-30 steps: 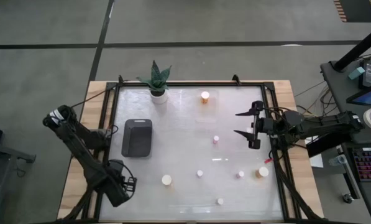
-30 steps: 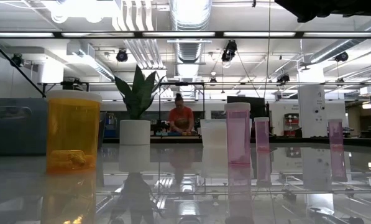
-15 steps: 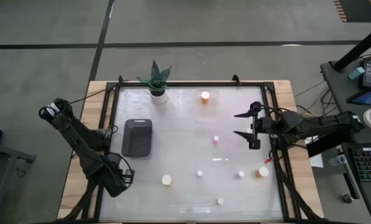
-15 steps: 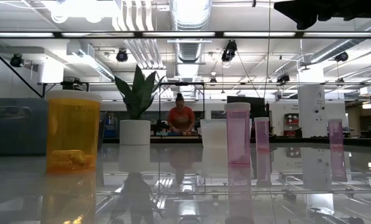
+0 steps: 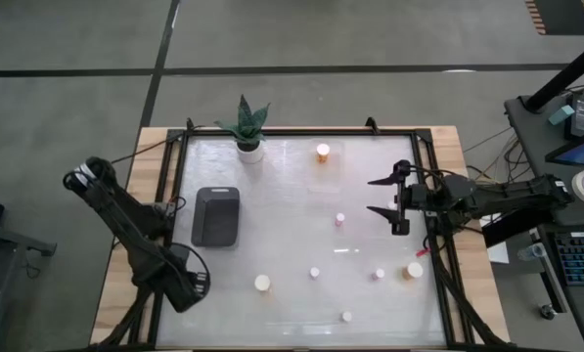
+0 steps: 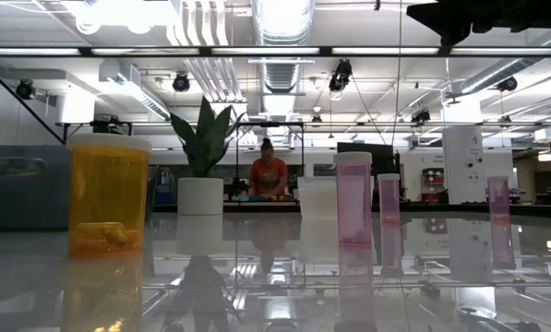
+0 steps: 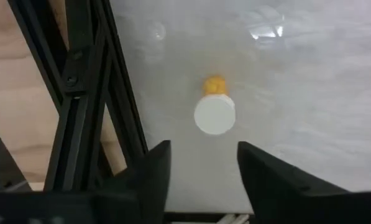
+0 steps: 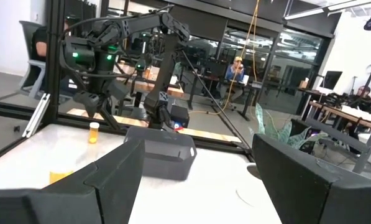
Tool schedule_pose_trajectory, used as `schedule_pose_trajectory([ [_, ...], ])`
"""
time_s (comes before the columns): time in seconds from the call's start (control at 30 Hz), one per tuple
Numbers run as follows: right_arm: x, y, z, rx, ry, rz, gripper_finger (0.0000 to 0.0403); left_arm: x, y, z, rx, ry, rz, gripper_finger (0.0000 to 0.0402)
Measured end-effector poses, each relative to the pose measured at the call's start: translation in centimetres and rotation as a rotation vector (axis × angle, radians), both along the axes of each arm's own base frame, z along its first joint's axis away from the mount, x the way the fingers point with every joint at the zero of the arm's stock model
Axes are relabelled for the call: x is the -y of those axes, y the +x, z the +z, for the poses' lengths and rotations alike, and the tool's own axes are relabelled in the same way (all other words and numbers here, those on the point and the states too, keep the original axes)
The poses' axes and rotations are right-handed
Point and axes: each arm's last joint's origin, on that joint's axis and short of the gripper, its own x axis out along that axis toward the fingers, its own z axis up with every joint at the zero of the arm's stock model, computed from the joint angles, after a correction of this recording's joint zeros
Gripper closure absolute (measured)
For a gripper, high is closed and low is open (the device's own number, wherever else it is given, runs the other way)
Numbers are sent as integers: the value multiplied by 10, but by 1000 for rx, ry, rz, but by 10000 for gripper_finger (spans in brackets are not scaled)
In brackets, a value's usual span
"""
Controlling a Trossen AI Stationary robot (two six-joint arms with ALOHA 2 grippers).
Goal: Pick and place medicine bottles into bin by pill shape (circle, oval)
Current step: Put the small orange pill bottle into the black bin
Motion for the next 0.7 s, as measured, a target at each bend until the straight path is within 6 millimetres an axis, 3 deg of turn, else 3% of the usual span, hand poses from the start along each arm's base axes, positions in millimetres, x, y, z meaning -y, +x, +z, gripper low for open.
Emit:
schedule_pose_trajectory([
  [0.13, 0, 0, 0, 0, -5, -1, 115, 2, 2, -5, 0, 26, -22, 196],
  [0.43, 0, 0, 0, 0, -7, -1, 115, 1, 2, -10, -4, 48, -23, 192],
  [0.7, 0, 0, 0, -1, -12, -2, 115, 2, 3, -37, 41, 1, -21, 192],
])
